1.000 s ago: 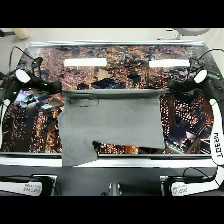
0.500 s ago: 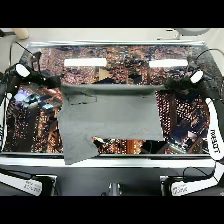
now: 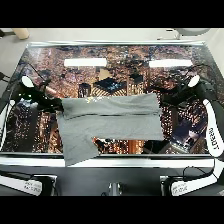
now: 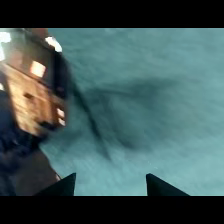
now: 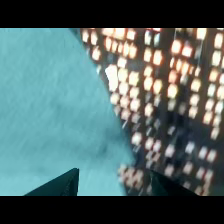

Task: Fold the shirts.

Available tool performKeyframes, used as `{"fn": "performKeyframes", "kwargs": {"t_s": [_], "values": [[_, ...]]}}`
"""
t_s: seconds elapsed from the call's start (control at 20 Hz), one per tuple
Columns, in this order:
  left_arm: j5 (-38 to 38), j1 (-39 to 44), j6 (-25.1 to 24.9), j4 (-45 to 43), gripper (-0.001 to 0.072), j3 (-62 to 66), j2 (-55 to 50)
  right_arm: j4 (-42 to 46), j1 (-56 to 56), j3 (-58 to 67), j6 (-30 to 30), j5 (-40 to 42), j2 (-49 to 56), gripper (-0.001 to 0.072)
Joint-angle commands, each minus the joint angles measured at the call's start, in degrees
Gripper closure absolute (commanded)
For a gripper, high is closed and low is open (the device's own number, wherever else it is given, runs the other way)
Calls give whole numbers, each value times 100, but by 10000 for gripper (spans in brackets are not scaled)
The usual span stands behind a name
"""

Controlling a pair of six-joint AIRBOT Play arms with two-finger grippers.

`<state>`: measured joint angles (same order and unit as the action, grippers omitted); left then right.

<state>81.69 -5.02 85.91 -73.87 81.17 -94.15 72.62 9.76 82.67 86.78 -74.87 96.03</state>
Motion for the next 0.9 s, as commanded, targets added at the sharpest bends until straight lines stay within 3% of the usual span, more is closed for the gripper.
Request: {"fn": "performKeyframes", "kwargs": {"t_s": [0.0,0.1,0.2,0.4,0.75,0.85], "values": [[361,-291,-44,37,178,-264,658,55,400,39,66,-1147,-374,249],[236,-437,-114,42,179,-1113,1307,70,713,-492,31,-1458,-730,251],[-144,-466,-153,61,179,-2581,2013,114,763,-1381,-101,-1161,-1156,251],[-1014,-455,-452,901,179,-4824,2839,-157,758,-2483,-243,-595,-1567,252],[-1928,-205,-282,1585,201,-5283,2806,-223,756,-2756,-374,-520,-1567,174],[-2188,-61,-103,1587,327,-5278,2782,-369,756,-3093,-470,-341,-1567,173]]}}
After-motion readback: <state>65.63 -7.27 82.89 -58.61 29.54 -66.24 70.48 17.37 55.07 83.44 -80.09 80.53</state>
